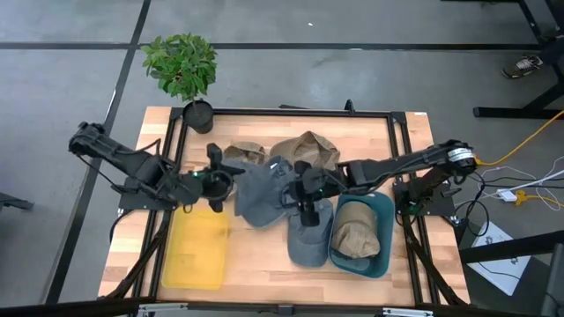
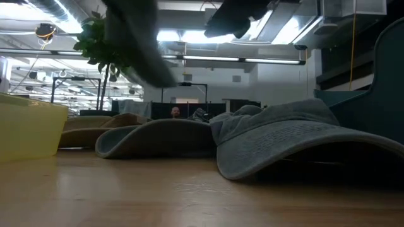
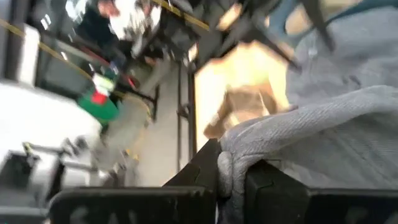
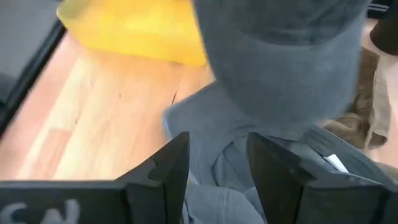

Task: Pick & Place hat
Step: Put the top left blue cap into the yellow bin

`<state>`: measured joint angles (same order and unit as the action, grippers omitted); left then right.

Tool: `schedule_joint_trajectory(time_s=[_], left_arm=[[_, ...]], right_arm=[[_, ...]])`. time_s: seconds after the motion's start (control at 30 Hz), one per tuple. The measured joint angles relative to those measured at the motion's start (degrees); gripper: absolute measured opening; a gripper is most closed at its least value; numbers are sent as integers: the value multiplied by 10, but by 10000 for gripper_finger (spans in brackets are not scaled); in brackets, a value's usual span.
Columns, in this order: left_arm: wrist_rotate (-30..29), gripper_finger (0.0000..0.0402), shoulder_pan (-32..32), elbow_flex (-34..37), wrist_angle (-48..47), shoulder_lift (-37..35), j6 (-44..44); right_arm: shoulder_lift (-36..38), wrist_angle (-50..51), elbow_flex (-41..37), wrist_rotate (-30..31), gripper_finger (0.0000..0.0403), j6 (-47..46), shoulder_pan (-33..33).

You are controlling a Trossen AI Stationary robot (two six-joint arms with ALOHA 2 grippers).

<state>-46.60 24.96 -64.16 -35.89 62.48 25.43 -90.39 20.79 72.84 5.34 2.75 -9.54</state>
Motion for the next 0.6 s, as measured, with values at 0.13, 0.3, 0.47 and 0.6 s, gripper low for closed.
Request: schedule_joint_trajectory(time_s=[0.13,0.3,0.47,0.6], left_arm=[[66,15,-50,0,-24,-2,-39],[181,15,-125,1,-22,-2,-39],[287,15,-205,53,52,-9,-29],[360,15,-247,121,149,-18,-35]], right_arm=[[0,8,0,42,158,23,-19],[0,43,0,56,151,32,-32],[0,97,-1,56,146,44,-37],[0,115,-1,56,142,46,-36]])
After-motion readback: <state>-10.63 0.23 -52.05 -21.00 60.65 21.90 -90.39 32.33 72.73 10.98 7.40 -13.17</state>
